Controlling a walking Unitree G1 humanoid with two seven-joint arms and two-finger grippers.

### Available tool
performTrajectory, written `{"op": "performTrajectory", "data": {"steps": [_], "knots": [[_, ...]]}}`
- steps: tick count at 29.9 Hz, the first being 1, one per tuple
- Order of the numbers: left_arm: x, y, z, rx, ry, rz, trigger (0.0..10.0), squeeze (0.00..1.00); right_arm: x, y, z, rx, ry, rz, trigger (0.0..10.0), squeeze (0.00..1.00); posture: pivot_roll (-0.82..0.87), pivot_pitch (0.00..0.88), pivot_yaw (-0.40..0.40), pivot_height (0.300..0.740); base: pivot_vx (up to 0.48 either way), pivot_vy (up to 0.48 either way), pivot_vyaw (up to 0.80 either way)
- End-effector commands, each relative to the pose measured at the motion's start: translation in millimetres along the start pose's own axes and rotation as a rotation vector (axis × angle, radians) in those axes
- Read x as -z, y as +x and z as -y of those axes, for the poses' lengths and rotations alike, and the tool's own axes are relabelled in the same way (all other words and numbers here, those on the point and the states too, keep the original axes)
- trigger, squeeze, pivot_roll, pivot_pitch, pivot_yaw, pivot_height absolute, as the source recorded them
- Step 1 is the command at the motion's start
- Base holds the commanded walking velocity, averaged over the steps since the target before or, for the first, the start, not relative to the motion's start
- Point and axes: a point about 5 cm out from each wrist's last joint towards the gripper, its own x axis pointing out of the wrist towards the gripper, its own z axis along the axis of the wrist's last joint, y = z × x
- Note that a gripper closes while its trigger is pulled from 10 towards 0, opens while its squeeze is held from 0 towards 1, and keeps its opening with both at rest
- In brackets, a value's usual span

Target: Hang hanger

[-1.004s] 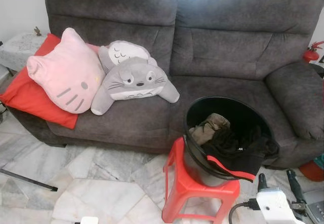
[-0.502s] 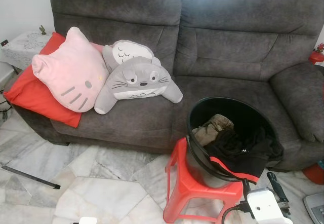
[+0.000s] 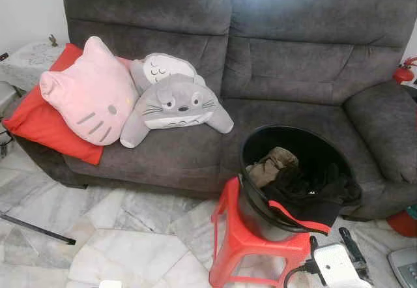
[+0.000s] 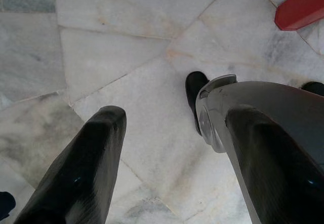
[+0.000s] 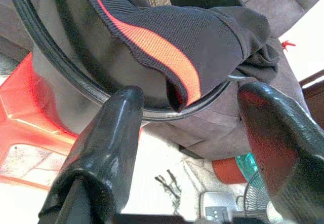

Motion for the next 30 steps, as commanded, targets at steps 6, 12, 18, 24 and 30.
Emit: {"op": "performTrajectory", "data": {"steps": [6, 12, 18, 24, 30], "knots": [[6, -1.0, 1.3, 0.009, 0.004, -0.027, 10.0, 0.0, -1, 9.4, 7.7, 0.034, -0.022, 0.015, 10.0, 0.0, -0.09, 0.0, -0.049, 0.74, 0.0, 0.0, 0.0], [6, -0.9, 2.4, 0.009, 0.003, -0.027, 10.0, 0.0, -3, 15.8, 7.7, 0.037, -0.02, 0.025, 10.0, 0.0, -0.1, 0.0, -0.049, 0.74, 0.0, 0.0, 0.0], [6, -0.9, 2.5, 0.006, 0.005, -0.026, 10.0, 0.0, -9, 21.0, 13.6, 0.087, -0.025, 0.056, 10.0, 0.0, -0.1, 0.0, -0.048, 0.74, 0.0, 0.0, 0.0], [6, -1.0, 0.7, 0.002, 0.007, -0.025, 10.0, 0.0, -15, 22.5, 19.1, 0.138, -0.028, 0.091, 10.0, 0.0, -0.1, 0.0, -0.046, 0.74, 0.0, 0.0, 0.0], [9, -1.9, -4.2, -0.001, 0.009, -0.03, 10.0, 0.0, -16, 24.2, 22.6, 0.188, -0.045, 0.097, 10.0, 0.0, -0.1, 0.0, -0.043, 0.74, 0.0, 0.0, 0.0]]}}
